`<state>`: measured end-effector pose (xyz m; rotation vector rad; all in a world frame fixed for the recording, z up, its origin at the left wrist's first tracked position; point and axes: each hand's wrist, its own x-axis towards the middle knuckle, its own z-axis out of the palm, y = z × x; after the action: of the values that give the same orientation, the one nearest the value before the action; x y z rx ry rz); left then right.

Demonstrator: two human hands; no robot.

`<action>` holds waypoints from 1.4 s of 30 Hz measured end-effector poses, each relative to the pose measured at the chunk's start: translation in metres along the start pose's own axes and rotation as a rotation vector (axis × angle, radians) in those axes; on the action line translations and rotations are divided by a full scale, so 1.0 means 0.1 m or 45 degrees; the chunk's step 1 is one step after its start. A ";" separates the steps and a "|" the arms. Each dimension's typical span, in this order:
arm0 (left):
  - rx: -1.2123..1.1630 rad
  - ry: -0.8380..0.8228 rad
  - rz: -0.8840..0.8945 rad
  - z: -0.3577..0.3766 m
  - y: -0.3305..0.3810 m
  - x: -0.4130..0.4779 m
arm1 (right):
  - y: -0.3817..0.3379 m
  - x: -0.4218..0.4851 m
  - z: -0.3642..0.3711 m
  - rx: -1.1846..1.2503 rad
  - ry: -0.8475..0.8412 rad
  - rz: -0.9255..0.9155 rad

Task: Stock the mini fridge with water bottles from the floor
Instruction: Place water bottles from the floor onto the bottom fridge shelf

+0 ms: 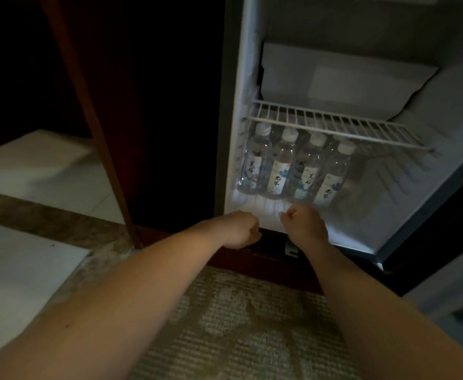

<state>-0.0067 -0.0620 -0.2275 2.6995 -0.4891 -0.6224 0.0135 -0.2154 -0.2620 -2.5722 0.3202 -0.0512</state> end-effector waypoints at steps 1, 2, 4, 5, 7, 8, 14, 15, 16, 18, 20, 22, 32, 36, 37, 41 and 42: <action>0.047 0.001 -0.001 -0.01 -0.09 -0.10 | -0.08 -0.05 0.02 -0.066 -0.152 -0.042; 0.091 0.000 -0.007 -0.02 -0.18 -0.20 | -0.17 -0.11 0.04 -0.125 -0.330 -0.091; 0.168 -0.055 -0.057 -0.04 -0.38 -0.40 | -0.40 -0.24 0.07 -0.235 -0.678 -0.162; 0.189 -0.095 -0.090 -0.05 -0.45 -0.45 | -0.49 -0.29 0.06 -0.298 -0.792 -0.177; 0.194 -0.171 -0.187 -0.09 -0.68 -0.65 | -0.75 -0.44 0.14 -0.393 -0.903 -0.235; 0.198 -0.195 -0.231 -0.11 -0.80 -0.76 | -0.88 -0.50 0.18 -0.418 -0.931 -0.288; 0.289 -0.211 -0.387 -0.10 -1.50 -1.45 | -1.54 -0.90 0.59 -0.426 -0.988 -0.538; 0.295 -0.214 -0.425 -0.10 -1.60 -1.56 | -1.61 -0.97 0.68 -0.434 -0.985 -0.578; 0.286 -0.218 -0.488 -0.10 -1.70 -1.72 | -1.69 -1.07 0.82 -0.447 -0.988 -0.632; 0.253 -0.245 -0.583 -0.09 -1.86 -1.97 | -1.76 -1.27 1.03 -0.489 -0.990 -0.737; 0.228 -0.293 -0.652 -0.08 -2.00 -2.25 | -1.82 -1.50 1.24 -0.600 -1.044 -0.828; 0.204 -0.338 -0.739 -0.05 -2.21 -2.58 | -1.93 -1.73 1.48 -0.750 -1.156 -0.899; 0.148 -0.496 -1.128 0.34 -2.81 -3.84 | -2.42 -2.47 2.05 -0.896 -1.230 -1.360; 0.102 -0.595 -1.275 0.56 -2.99 -4.23 | -2.53 -2.71 2.16 -0.846 -1.248 -1.491; 0.068 -0.647 -1.316 0.63 -3.03 -4.32 | -2.55 -2.77 2.21 -0.854 -1.249 -1.519; -0.145 -0.868 -1.568 0.83 -3.09 -4.59 | -2.62 -2.96 2.35 -0.915 -1.261 -1.607; -0.194 -0.923 -1.635 0.87 -3.09 -4.65 | -2.63 -3.00 2.38 -0.914 -1.272 -1.620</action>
<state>-0.3627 0.3758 -0.2540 2.2441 1.2183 -1.8229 -0.1970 0.1951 -0.3189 -2.5431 -1.8920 0.9708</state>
